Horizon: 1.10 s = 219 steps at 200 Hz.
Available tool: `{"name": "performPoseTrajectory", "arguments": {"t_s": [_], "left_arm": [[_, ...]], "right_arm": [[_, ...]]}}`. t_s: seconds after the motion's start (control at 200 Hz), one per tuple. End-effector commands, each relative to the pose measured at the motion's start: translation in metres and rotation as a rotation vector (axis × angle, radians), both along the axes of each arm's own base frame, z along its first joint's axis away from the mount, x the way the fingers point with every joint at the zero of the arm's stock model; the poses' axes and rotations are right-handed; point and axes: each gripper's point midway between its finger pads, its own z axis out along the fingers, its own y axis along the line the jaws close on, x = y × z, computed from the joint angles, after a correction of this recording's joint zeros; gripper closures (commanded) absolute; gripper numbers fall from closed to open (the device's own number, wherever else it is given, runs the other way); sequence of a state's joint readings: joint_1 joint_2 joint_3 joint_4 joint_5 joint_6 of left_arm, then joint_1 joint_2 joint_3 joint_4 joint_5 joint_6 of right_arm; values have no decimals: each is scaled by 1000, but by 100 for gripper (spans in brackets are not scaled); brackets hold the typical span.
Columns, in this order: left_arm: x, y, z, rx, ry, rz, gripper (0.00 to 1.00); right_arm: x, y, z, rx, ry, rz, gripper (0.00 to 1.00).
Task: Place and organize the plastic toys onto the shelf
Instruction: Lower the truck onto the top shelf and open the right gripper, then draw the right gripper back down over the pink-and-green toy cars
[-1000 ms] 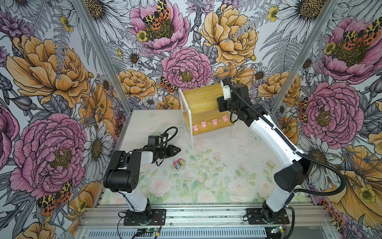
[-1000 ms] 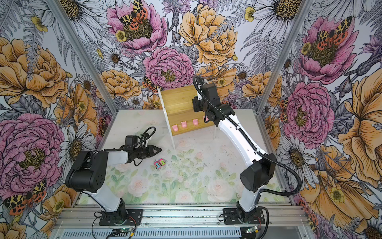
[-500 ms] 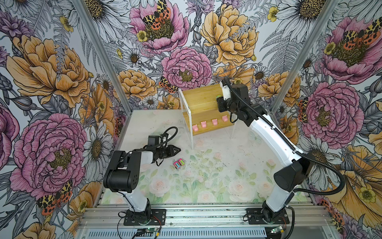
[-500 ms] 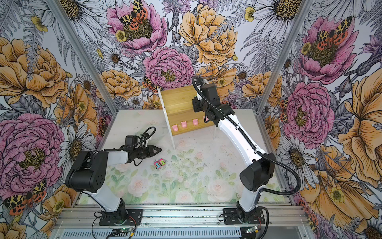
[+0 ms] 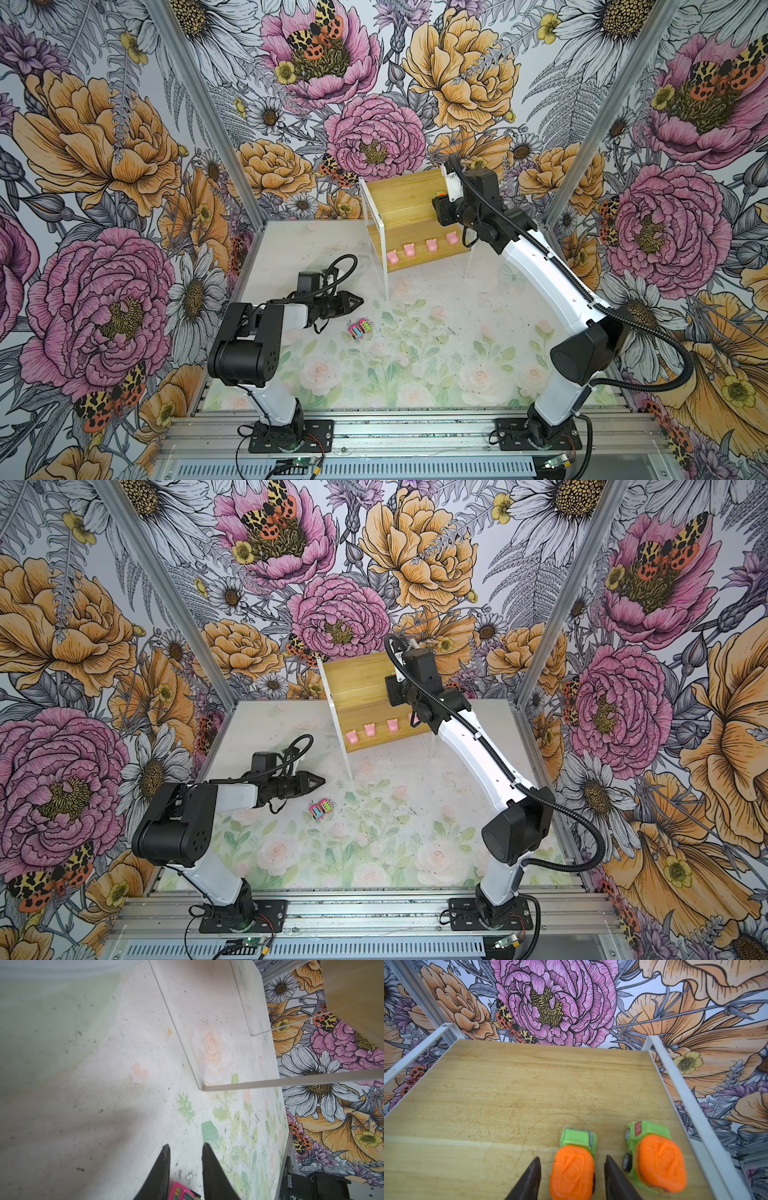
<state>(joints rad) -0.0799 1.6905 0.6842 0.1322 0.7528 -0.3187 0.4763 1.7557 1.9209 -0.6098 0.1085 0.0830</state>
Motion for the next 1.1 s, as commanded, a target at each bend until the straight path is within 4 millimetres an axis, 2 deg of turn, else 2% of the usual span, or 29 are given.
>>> {"name": "performPoseTrajectory", "arguments": {"t_s": [0.0, 0.2, 0.315, 0.395, 0.48, 0.57, 0.67, 0.72, 0.941, 1.091], "left_arm": [[0, 0, 1, -22, -4, -2, 71], [0, 0, 1, -20, -4, -1, 71], [0, 0, 1, -22, -4, -1, 71], [0, 1, 1, -21, -6, -1, 71], [0, 2, 2, -23, -9, 5, 71], [2, 5, 4, -33, -13, 24, 71], [1, 10, 5, -40, -15, 49, 71], [0, 12, 7, -41, -17, 59, 71], [-12, 20, 8, -19, -3, 101, 71], [-21, 23, 6, -2, 2, 111, 70]], "right_arm": [[-10, -7, 17, -2, -39, -2, 47], [-31, -17, 45, -9, -102, 14, 41], [-49, -23, 65, -8, -146, 40, 38], [-65, -28, 71, -1, -163, 62, 37], [-90, -21, 66, 1, -176, 168, 37], [-113, -12, 44, 24, -191, 274, 37], [-136, 1, 3, 72, -181, 356, 37], [-146, 9, -24, 99, -159, 377, 37], [-199, 71, -145, 100, -66, 502, 38], [-233, 110, -200, 103, -9, 592, 45]]}}
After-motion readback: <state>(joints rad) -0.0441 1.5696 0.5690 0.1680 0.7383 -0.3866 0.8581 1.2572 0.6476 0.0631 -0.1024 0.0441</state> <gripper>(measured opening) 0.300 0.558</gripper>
